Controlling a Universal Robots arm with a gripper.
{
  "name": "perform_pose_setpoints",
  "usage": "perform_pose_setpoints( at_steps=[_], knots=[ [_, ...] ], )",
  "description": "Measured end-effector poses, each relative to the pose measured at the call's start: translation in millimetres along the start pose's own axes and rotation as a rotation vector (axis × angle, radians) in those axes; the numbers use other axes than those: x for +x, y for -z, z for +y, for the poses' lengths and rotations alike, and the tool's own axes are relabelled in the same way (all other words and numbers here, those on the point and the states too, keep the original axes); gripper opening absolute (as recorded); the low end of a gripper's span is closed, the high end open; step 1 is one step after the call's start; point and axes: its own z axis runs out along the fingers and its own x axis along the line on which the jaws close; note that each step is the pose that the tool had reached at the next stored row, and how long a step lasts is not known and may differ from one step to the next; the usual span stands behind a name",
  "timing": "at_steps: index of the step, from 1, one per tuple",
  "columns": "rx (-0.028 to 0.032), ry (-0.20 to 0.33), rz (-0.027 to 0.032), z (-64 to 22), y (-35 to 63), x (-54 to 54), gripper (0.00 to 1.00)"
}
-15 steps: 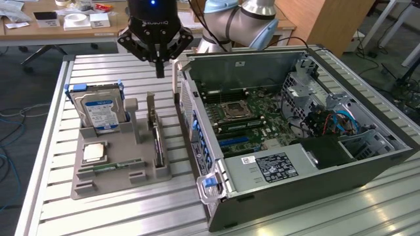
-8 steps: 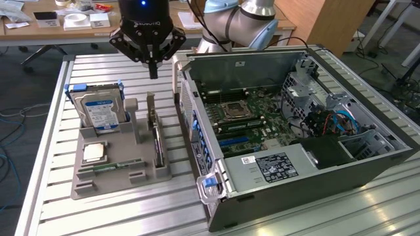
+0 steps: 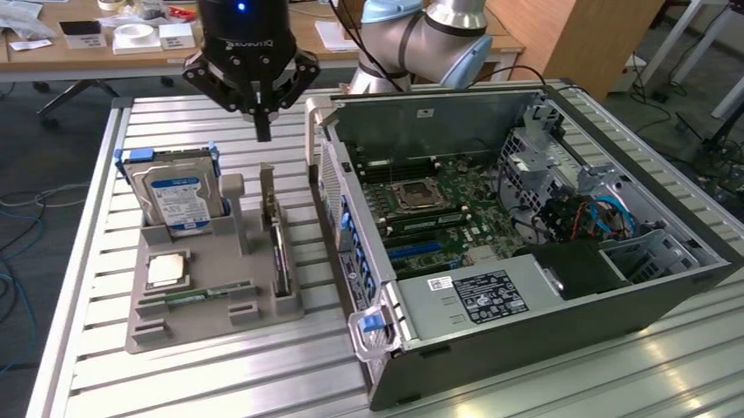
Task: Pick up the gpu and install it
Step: 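Reach for the gpu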
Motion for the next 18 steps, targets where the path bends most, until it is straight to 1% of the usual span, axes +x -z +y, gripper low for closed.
perform_pose_setpoints(
  at_steps=[11,18],
  knots=[
    [0.0000,0.000,0.0000,-0.3,0.0,0.8,0.11],
    [0.0000,0.000,0.0000,-4.6,0.2,1.9,0.11]
  ],
)
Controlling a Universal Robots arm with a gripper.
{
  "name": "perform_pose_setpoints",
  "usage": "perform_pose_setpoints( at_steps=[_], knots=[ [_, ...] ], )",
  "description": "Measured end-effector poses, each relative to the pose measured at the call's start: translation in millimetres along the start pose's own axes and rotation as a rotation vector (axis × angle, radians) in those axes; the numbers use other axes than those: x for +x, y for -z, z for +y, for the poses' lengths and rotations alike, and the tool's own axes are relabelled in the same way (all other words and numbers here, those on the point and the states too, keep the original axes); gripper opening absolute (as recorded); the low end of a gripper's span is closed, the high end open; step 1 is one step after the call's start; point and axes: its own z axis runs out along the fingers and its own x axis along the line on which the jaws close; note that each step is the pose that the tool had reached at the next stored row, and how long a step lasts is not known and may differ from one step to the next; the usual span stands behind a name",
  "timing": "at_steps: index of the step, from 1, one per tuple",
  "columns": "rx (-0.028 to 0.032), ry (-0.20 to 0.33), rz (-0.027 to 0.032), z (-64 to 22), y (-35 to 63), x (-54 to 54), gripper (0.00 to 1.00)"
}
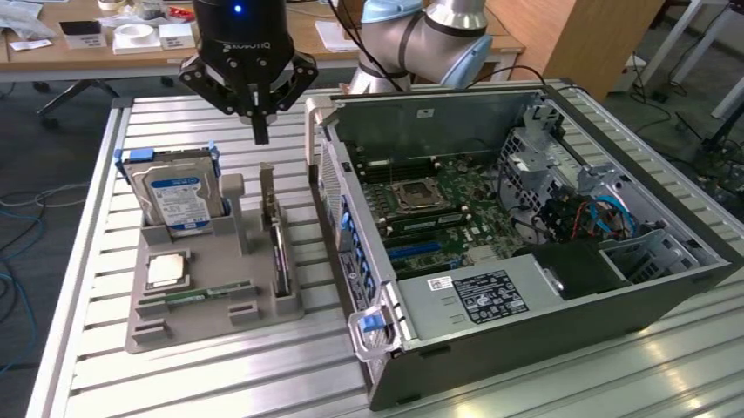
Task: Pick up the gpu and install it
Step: 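Reach for the gpu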
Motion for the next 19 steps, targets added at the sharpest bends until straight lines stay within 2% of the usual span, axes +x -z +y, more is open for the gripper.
perform_pose_setpoints(
  at_steps=[7,19],
  knots=[
    [0.0001,0.000,0.0002,-0.7,0.1,-0.1,0.11],
    [0.0000,0.000,0.0000,-10.0,0.4,-0.3,0.11]
  ],
)
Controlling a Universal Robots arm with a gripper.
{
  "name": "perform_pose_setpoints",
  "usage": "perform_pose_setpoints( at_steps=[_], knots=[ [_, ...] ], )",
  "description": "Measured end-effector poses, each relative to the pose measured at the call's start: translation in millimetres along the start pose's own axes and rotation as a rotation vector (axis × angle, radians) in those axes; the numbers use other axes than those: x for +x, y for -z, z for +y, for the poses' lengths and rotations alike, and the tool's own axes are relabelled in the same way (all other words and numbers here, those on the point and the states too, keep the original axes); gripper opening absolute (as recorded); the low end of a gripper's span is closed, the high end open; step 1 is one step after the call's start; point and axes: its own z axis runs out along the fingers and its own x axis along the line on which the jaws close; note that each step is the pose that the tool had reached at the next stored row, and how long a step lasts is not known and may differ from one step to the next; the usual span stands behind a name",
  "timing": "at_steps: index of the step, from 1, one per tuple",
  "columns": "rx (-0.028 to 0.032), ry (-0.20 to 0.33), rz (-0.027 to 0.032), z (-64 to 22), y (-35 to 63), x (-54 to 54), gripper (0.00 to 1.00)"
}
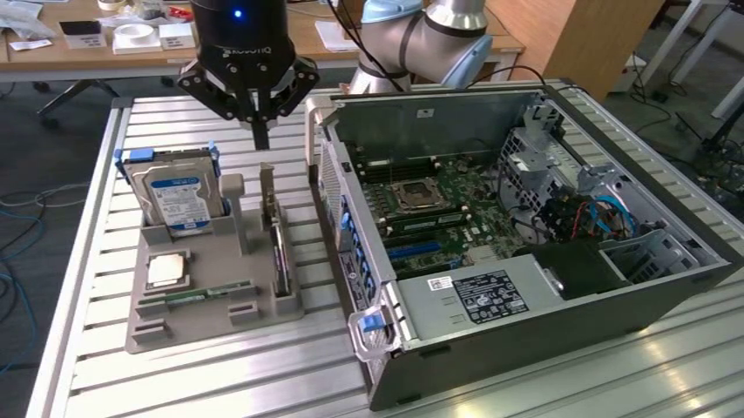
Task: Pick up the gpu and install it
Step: 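Reach for the gpu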
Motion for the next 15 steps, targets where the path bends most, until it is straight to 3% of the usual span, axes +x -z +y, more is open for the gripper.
perform_pose_setpoints(
  at_steps=[15],
  knots=[
    [0.0001,0.000,0.0001,-4.7,0.2,-0.3,0.11]
  ],
)
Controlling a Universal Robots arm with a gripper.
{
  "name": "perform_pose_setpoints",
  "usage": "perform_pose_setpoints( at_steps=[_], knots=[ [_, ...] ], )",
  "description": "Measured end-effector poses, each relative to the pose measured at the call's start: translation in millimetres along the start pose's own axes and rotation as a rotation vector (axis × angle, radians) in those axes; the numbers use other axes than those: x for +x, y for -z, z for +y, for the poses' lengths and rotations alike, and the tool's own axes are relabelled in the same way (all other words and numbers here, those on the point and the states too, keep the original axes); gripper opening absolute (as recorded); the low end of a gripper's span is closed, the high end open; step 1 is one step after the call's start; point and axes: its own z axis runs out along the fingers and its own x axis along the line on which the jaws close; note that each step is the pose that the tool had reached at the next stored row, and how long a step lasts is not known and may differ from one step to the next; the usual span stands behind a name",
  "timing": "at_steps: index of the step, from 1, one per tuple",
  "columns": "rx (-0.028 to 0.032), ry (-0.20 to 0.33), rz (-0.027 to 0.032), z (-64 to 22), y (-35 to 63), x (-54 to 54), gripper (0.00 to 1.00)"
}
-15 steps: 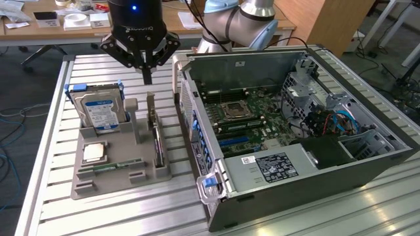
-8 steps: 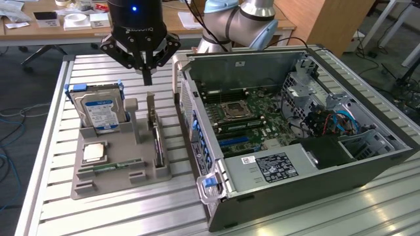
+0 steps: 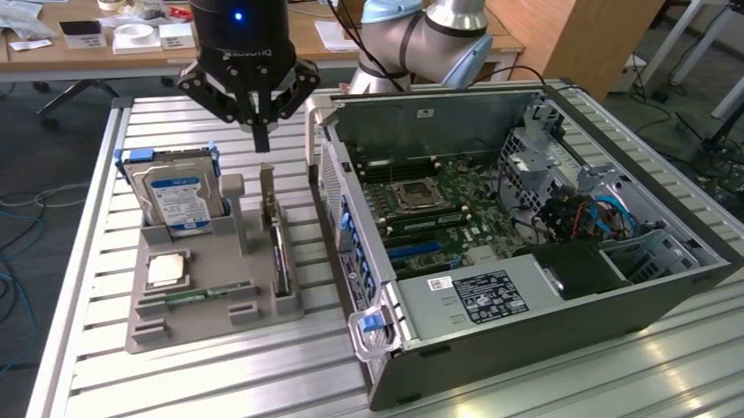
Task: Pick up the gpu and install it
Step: 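Reach for the gpu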
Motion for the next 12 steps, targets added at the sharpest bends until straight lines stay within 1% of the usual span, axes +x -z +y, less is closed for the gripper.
perform_pose_setpoints(
  at_steps=[12],
  knots=[
    [0.0000,0.000,0.0000,-7.2,0.3,-0.6,0.11]
  ],
)
